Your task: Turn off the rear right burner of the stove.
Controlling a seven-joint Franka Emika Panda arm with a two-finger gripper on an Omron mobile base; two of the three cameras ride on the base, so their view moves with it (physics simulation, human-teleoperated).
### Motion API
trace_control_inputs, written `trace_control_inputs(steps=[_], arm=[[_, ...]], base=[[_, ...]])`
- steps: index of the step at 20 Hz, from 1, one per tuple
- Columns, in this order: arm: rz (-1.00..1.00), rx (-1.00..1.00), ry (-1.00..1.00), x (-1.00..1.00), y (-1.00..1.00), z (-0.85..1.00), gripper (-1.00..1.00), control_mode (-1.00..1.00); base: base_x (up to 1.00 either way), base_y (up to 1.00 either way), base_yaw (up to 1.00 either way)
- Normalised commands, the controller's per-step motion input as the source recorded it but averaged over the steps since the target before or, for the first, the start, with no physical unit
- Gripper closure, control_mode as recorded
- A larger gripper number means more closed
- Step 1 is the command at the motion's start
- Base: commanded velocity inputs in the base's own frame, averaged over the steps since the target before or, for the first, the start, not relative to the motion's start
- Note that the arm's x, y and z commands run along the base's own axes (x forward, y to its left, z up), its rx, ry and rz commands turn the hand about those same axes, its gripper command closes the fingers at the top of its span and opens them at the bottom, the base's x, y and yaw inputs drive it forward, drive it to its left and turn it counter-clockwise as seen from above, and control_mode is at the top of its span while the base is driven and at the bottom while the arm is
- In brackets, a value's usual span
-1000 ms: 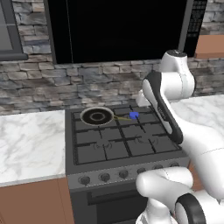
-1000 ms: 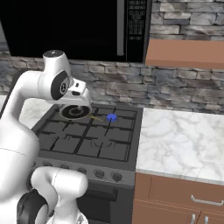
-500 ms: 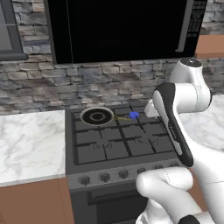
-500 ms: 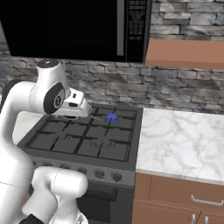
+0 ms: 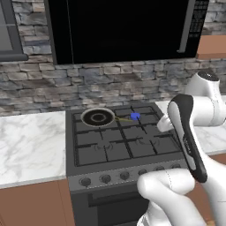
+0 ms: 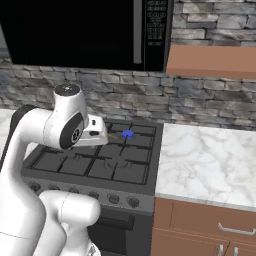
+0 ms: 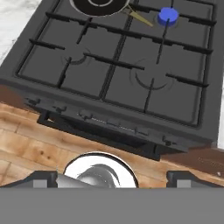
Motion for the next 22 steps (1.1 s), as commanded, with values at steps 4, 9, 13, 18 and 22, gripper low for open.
trace_control_inputs(steps=[4,9,13,18,22], arm=[[0.39,-0.01,-0.10,-0.35,-0.03,-0.23,-1.00,-1.00],[0.38,-0.04,-0.25,-0.17,-0.07,-0.21,-1.00,-1.00],[0.38,-0.03,-0.27,-0.05,-0.31,-0.19,-1.00,-1.00],[0.41,-0.10,-0.24,-0.17,-0.17,-0.31,-1.00,-1.00],[0.29,-0.12,-0.18,0.00,-0.23,-0.27,-1.00,-1.00]], base=[[0.00,0.00,0.00],[0.00,0.00,0.00],[0.00,0.00,0.00],[0.00,0.00,0.00],[0.00,0.00,0.00]])
